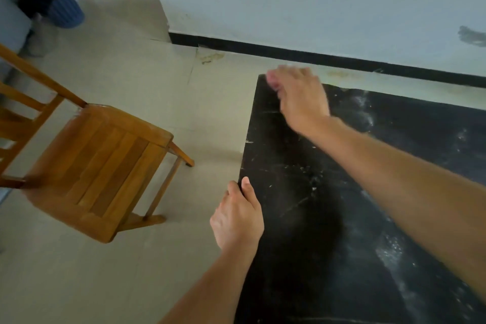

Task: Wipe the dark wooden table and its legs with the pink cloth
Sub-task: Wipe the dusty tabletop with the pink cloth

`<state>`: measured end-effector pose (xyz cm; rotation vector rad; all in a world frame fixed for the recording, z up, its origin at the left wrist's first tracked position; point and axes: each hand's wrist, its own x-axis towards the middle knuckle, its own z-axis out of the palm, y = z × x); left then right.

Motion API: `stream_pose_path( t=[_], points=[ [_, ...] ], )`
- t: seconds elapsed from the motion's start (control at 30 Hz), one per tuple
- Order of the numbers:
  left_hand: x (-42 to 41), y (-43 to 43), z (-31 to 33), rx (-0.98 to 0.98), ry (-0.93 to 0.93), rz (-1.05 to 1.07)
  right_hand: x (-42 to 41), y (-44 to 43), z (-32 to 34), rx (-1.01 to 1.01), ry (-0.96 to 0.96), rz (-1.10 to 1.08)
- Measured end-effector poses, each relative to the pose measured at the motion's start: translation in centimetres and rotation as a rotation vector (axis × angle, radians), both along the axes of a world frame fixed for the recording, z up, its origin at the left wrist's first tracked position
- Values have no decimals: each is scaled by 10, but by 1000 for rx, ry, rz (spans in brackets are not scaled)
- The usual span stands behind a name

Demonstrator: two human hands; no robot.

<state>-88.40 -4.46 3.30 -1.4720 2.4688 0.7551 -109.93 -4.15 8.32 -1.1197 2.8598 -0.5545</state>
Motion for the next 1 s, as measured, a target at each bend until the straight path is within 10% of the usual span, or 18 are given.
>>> stream_pose_path(
  t=[0.13, 0.4, 0.77, 1.0],
  points=[
    [-5, 0, 2, 20, 7, 27, 75, 43, -34, 145, -1, 261],
    [-8, -3, 4, -2, 14, 61, -68, 87, 33, 161, 19, -436],
    [-14, 1, 8, -29, 23, 70, 219, 237, -6, 11, 90, -376],
    [72, 52, 9, -237, 193, -617, 414, 273, -3, 16, -28, -297]
  ],
)
